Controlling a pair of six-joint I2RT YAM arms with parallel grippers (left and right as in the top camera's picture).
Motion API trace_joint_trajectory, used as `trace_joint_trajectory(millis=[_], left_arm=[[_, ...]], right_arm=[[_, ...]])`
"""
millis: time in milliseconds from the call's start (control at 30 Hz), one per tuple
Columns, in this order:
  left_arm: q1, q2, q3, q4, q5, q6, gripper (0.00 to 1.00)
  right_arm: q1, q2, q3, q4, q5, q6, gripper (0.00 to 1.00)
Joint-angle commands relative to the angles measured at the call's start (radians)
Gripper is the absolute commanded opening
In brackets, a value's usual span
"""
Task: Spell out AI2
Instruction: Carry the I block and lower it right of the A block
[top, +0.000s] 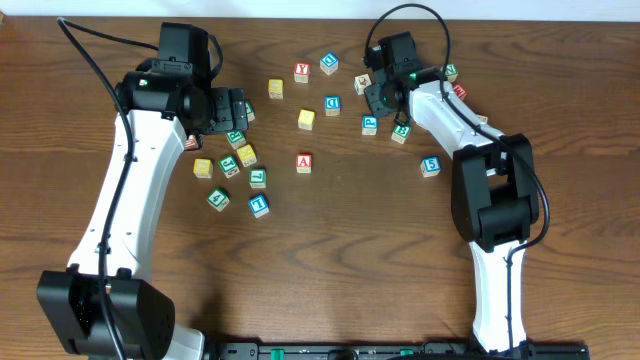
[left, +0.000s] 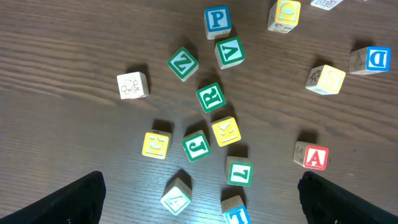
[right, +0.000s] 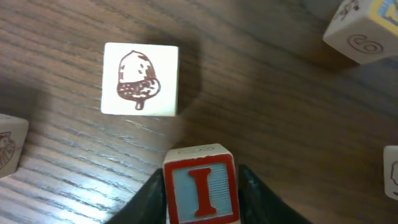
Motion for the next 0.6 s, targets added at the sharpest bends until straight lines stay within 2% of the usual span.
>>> trace_joint_trajectory(millis=[0, 267, 367, 400, 567], left_arm=[[0.005, -0.01, 0.021, -0.002, -0.013, 0.006, 0.98], [0.005, -0.01, 0.021, -0.002, -0.013, 0.006, 0.98], [0.005, -0.01, 0.021, -0.002, -0.013, 0.006, 0.98], [0.005, -0.01, 0.021, -0.002, -0.013, 0.006, 0.98], [0.005, -0.01, 0.021, -0.002, -0.013, 0.006, 0.98]], right_arm=[[-0.011, 0.014, 0.016, -0.003, 0.021, 0.066, 0.29], [-0.011, 0.013, 0.018, 0.0, 0.02, 0.09, 0.27], [-0.011, 0.003, 0.022, -0.01, 0.012, 0.1, 0.23], [-0.011, -0.006, 0.022, -0.017, 0.003, 0.103, 0.2], [-0.01, -0.082, 0.022, -0.055, -0.02, 0.12, 0.2]])
